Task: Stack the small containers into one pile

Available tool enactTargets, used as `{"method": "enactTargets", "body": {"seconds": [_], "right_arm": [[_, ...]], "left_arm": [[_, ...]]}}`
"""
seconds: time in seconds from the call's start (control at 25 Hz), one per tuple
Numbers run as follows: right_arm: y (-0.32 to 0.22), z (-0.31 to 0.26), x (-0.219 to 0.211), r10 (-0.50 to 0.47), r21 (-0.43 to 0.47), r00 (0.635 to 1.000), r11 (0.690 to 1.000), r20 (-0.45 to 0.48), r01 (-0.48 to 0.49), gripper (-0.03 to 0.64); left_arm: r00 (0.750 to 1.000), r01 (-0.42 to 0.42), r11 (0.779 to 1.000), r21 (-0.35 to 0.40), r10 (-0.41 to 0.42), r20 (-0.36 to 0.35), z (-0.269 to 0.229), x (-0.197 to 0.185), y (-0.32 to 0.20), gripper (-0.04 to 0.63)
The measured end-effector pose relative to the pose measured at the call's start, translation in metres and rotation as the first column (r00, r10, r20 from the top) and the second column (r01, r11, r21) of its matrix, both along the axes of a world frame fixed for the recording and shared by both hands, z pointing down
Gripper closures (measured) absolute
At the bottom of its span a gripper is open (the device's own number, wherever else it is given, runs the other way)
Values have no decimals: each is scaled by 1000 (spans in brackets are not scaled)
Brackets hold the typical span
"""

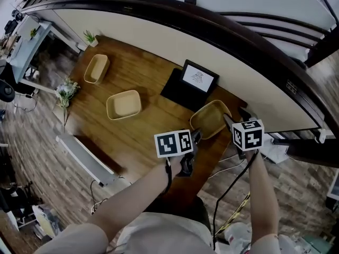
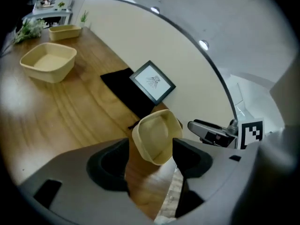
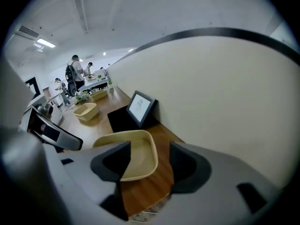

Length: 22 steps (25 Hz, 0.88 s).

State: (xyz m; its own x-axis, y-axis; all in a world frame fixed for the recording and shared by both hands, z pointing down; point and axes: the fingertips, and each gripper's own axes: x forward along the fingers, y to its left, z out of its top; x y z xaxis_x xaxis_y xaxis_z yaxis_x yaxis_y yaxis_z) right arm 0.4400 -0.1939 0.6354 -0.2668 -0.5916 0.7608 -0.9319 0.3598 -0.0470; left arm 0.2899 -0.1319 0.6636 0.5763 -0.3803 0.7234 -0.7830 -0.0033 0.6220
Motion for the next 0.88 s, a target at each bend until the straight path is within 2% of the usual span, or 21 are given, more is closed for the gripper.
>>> {"method": "enactTargets", "body": {"seconds": [0.2,0.4,0.56,0.64,0.76,0.88], "right_arm": [[-4,33,5,23,-61,1000,998,2,-23,385],[-6,53,9,65,-86,998,994,-5,-65,460],[-2,56,8,88,-72,996,993,-13,-89,555],[2,53,5,95,-68,995,993,-11,-95,591],[10,43,-4,93,-65,996,994,10,-93,591],[15,25,-14,102,-37,995,994,25,-101,591]], "left_arm": [[999,19,997,-76,-22,-41,32,13,-5,311],[1000,15,994,-111,-17,-22,58,13,-4,314],[999,-6,993,-118,0,-45,63,10,-4,387],[999,-19,993,-113,14,-46,62,7,-4,416],[999,-41,996,-82,39,-29,55,1,-4,502],[997,-81,997,-12,81,-1,39,-10,-7,506]]}}
